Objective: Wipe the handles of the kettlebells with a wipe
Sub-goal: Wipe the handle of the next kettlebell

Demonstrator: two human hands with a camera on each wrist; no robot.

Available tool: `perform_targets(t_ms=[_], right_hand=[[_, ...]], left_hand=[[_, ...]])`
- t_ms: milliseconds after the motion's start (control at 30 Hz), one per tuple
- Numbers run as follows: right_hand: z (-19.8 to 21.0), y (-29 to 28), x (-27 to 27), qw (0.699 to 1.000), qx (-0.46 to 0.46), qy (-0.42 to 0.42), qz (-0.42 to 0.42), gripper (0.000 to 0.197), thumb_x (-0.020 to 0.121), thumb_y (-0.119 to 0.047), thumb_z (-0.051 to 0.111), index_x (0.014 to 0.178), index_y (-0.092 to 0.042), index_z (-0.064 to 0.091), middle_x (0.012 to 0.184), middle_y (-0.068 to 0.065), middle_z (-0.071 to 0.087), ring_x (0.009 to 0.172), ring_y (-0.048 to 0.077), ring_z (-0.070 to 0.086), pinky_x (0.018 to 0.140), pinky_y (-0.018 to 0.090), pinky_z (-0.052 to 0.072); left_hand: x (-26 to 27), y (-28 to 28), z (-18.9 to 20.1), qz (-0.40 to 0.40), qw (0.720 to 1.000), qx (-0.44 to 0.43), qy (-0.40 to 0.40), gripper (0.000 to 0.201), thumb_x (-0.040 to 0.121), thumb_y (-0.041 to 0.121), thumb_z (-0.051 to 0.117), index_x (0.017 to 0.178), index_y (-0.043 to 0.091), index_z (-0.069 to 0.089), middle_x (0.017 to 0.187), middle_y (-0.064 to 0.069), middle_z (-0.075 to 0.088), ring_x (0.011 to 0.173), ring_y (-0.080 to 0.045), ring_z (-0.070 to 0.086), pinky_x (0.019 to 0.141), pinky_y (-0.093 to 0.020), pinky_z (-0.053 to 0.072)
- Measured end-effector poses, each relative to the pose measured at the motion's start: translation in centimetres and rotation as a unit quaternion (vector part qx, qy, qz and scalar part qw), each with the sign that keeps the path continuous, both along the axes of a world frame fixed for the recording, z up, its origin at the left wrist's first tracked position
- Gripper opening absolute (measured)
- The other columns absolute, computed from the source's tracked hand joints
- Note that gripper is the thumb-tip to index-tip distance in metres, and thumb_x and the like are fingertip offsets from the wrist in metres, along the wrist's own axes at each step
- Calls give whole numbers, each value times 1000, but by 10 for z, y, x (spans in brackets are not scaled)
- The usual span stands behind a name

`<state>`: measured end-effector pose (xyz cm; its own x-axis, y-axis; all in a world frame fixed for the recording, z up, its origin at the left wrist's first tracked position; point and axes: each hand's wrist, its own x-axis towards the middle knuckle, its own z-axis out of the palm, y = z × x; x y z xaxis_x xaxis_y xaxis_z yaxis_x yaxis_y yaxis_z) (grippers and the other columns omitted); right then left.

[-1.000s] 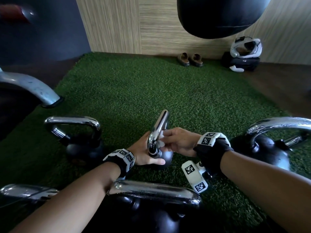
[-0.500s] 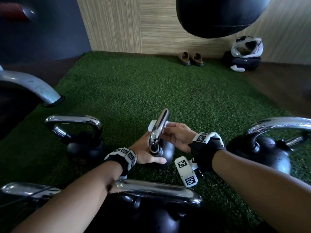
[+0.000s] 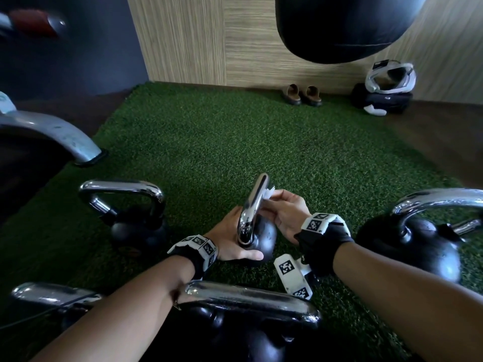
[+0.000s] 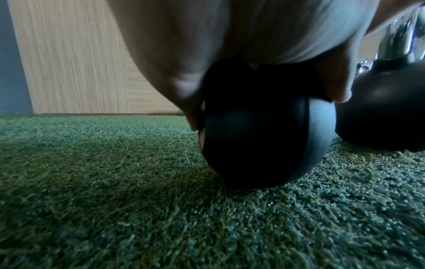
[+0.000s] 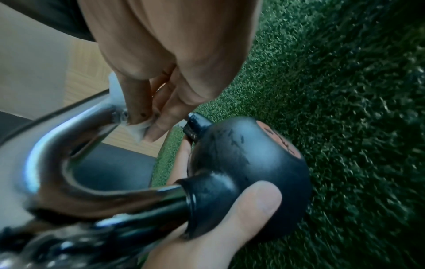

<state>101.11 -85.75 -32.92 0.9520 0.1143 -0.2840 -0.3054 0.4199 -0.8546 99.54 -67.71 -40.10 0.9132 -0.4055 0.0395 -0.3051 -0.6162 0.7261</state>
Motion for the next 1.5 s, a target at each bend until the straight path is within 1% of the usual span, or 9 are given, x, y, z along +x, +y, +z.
perform_targets(t_ms=[333, 433, 800, 967, 1100, 1200, 1333, 1400, 1500], right_hand=[[3, 10, 15, 954, -253, -80, -141, 18, 80, 0, 82, 79, -11, 68, 83, 10, 76, 73, 25, 77, 71, 42, 65], [3, 10, 17, 908, -369, -118, -160, 22, 79, -11, 84, 74, -25, 68, 76, -7, 72, 67, 12, 70, 58, 22, 56], [-2, 15, 24, 897, -423, -55, -117, 12, 79, -25, 76, 80, -14, 71, 70, -3, 66, 62, 14, 60, 50, 20, 42], [-3, 15, 21, 894, -438, -39, -83, 20, 72, -26, 79, 78, -9, 71, 72, 7, 74, 61, 24, 70, 54, 33, 60], [3, 8, 18, 917, -400, 5, 8, 15, 81, -7, 75, 85, -5, 61, 90, 23, 76, 66, 33, 72, 66, 42, 64], [12, -1, 19, 865, -495, -76, -20, 7, 92, -10, 67, 98, -11, 63, 90, 12, 73, 76, 30, 76, 69, 48, 65], [33, -8, 19, 810, -536, -231, -58, 25, 99, -6, 58, 117, -14, 72, 105, 4, 72, 87, 24, 70, 68, 28, 55], [40, -7, 18, 753, -581, -308, -36, 37, 94, 2, 59, 122, -17, 74, 118, 7, 66, 102, 21, 65, 81, 24, 50], [45, -5, 19, 681, -632, -364, 66, 45, 91, 7, 59, 129, -16, 70, 134, 10, 59, 118, 26, 62, 103, 32, 52]], left_hand=[[5, 1, -9, 0, 1000, 4, -20, 112, 55, 59, 95, 147, 37, 36, 138, 6, 54, 133, -16, 52, 114, -46, 44], [6, 1, -10, 2, 1000, -6, -29, 109, 56, 52, 97, 146, 36, 37, 137, 6, 53, 133, -14, 51, 114, -45, 44], [5, 1, -10, -7, 999, -45, -25, 102, 54, 45, 98, 136, 47, 37, 134, 2, 56, 129, -17, 55, 112, -46, 46], [4, 0, -5, -24, 998, -44, -42, 102, 59, 47, 96, 142, 39, 37, 140, 2, 52, 135, -15, 49, 115, -46, 42], [-1, -1, 9, -53, 997, 35, -43, 106, 63, 57, 91, 149, 37, 33, 148, 5, 46, 138, -14, 47, 117, -44, 41], [-5, 5, 36, -64, 982, 178, 29, 108, 64, 43, 92, 153, 27, 32, 156, 0, 37, 139, -18, 43, 119, -39, 38], [-8, 18, 107, -35, 963, 248, 95, 31, 100, 20, 59, 131, 23, 65, 134, 1, 66, 113, -19, 64, 93, -28, 44], [-9, 25, 131, 37, 977, 204, 53, 26, 104, 33, 53, 123, 29, 70, 126, 5, 72, 104, -23, 71, 95, -35, 53], [-26, 8, 153, 60, 973, 220, 25, 58, 84, 79, 57, 110, 30, 70, 106, 7, 74, 93, -15, 70, 83, -35, 57]])
